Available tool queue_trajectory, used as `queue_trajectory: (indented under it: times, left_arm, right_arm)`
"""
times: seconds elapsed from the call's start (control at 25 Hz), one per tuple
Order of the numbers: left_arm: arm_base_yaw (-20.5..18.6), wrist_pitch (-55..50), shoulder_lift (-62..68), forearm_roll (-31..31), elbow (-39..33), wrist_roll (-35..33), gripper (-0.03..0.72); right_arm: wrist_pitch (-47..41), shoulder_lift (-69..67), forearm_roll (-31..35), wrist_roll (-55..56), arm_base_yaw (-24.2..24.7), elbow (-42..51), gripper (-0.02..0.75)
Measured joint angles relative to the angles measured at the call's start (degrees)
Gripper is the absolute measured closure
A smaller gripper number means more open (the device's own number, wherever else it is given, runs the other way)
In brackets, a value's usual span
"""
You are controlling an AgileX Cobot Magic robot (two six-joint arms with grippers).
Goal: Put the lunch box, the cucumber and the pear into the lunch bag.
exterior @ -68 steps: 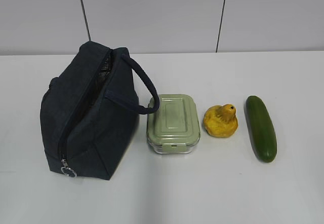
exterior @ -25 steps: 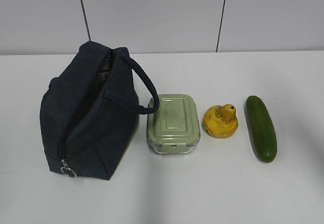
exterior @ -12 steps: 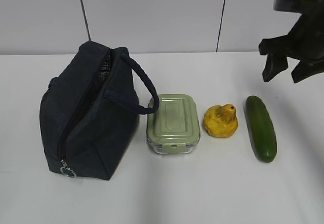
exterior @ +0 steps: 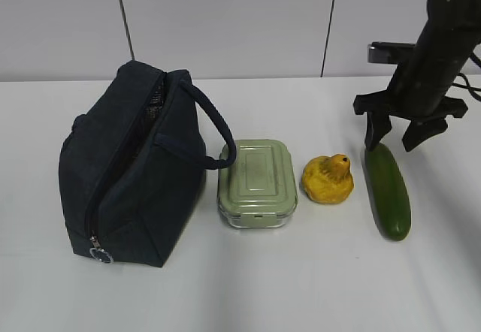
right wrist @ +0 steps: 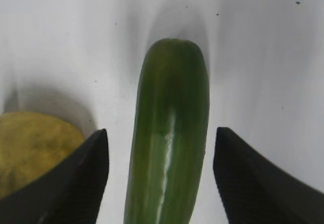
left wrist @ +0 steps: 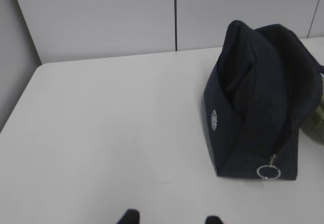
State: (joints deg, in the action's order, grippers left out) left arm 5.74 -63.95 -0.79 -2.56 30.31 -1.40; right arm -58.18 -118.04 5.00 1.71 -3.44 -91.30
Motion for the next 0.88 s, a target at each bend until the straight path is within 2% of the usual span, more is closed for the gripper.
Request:
queue_trajectory:
  times: [0.6,0.88]
  left_arm:
    - [0.0,0.0,0.0,0.0,0.0,0.0,0.446]
    - [0.0,0.0,0.0,0.0,0.0,0.0,0.446]
  right_arm:
    - [0.4,-8.2,0.1,-0.5,0.0,-1.1,0.239]
    - [0.5,-8.5,0.2,-0.5,0.0,-1.8,0.305]
